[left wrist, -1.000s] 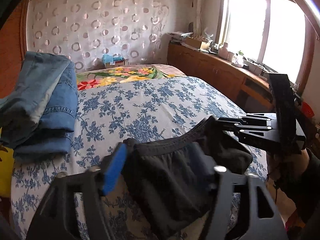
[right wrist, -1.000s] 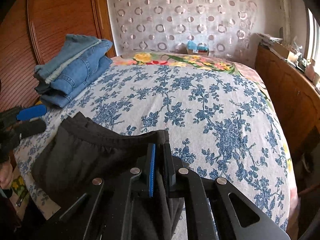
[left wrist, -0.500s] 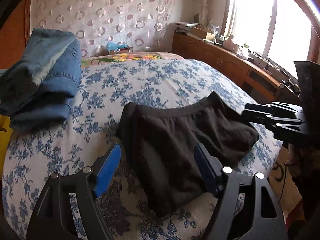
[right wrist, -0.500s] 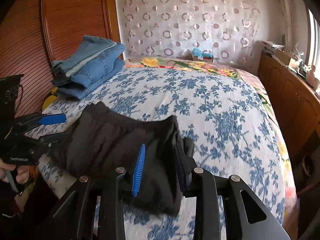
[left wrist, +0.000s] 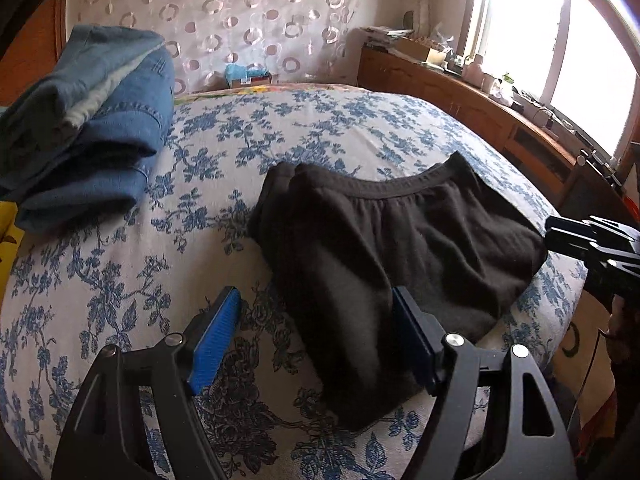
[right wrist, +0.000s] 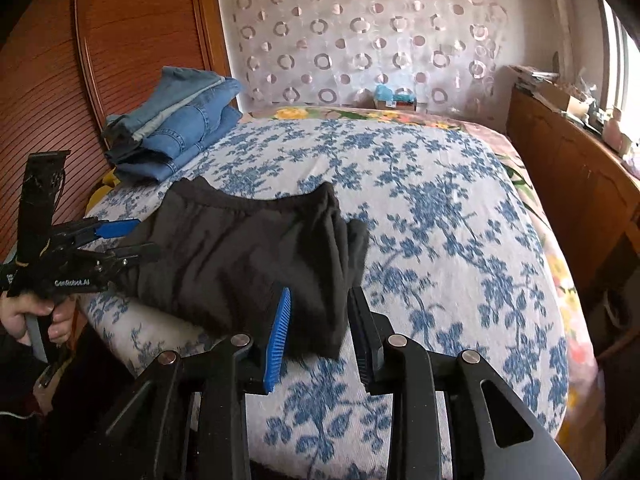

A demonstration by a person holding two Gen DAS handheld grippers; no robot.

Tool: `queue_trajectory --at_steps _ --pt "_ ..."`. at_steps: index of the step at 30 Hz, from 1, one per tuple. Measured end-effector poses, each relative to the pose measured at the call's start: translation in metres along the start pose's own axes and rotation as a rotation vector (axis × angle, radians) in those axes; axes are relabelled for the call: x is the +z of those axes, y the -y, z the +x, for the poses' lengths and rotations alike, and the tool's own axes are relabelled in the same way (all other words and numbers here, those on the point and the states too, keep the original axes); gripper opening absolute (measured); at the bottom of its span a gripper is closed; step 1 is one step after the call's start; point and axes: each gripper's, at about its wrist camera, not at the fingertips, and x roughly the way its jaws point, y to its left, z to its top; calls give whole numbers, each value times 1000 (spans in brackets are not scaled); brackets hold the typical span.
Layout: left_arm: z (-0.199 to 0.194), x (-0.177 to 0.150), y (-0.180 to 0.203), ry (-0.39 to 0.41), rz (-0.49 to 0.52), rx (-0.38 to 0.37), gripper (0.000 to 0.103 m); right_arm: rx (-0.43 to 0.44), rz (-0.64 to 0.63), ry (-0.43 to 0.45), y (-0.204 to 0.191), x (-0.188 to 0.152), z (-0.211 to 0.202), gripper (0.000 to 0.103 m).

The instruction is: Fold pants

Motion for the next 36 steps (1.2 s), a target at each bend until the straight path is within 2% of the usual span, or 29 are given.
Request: queue_trajectory --at_steps 11,29,34,36 --pt "-1 -6 2 41 20 17 77 -1 14 -19 5 -14 -8 31" --pt "-1 -7 2 55 24 19 78 30 26 -48 9 -19 1 30" --pt "-1 -7 2 56 25 18 78 52 8 -40 6 -17 2 9" --pt "-1 -7 2 56 25 18 78 48 1 -29 6 -17 1 6"
